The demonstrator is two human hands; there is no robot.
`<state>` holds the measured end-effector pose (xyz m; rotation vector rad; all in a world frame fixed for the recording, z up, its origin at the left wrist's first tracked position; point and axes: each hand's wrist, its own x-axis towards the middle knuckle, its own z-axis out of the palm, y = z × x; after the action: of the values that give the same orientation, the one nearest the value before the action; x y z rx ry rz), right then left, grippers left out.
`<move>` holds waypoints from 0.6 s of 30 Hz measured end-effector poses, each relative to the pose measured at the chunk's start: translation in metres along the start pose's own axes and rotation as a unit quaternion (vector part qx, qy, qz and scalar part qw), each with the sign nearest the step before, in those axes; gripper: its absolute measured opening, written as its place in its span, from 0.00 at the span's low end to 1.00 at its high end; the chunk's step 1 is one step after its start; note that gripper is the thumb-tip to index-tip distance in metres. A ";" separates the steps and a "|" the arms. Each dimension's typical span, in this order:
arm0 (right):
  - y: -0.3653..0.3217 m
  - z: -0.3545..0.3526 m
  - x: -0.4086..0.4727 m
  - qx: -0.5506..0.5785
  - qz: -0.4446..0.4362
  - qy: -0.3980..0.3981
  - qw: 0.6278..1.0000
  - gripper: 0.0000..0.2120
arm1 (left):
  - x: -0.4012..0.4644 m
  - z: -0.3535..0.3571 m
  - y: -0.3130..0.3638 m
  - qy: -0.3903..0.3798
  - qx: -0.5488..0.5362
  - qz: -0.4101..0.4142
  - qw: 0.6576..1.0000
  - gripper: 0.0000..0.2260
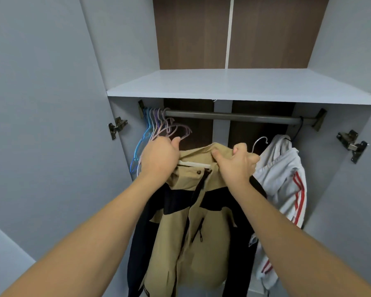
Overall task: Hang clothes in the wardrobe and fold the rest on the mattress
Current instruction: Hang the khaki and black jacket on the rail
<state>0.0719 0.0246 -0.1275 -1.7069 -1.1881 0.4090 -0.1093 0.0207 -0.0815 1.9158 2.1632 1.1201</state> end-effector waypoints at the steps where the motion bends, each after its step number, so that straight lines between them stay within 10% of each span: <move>1: 0.003 0.001 -0.002 -0.006 -0.004 0.001 1.000 0.18 | -0.002 0.004 -0.004 -0.002 -0.023 -0.014 1.000 0.23; 8: 0.020 0.014 -0.019 -0.083 -0.178 0.021 0.980 0.14 | 0.002 -0.004 -0.023 -0.096 0.054 -0.071 0.991 0.19; 12: 0.014 0.007 -0.001 -0.108 -0.208 -0.001 0.972 0.07 | 0.009 -0.016 0.005 -0.074 -0.109 -0.046 0.990 0.21; 15: -0.015 0.002 0.007 -0.064 -0.255 0.025 0.964 0.12 | 0.018 -0.023 0.030 -0.059 -0.353 -0.170 0.918 0.19; 18: -0.037 0.003 0.003 -0.017 -0.268 0.044 0.962 0.17 | 0.005 -0.028 0.031 -0.188 -0.289 -0.056 0.937 0.21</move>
<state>0.0519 0.0299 -0.0962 -1.3407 -1.5302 -0.0205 -0.0972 0.0114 -0.0423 1.5593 1.5012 1.0951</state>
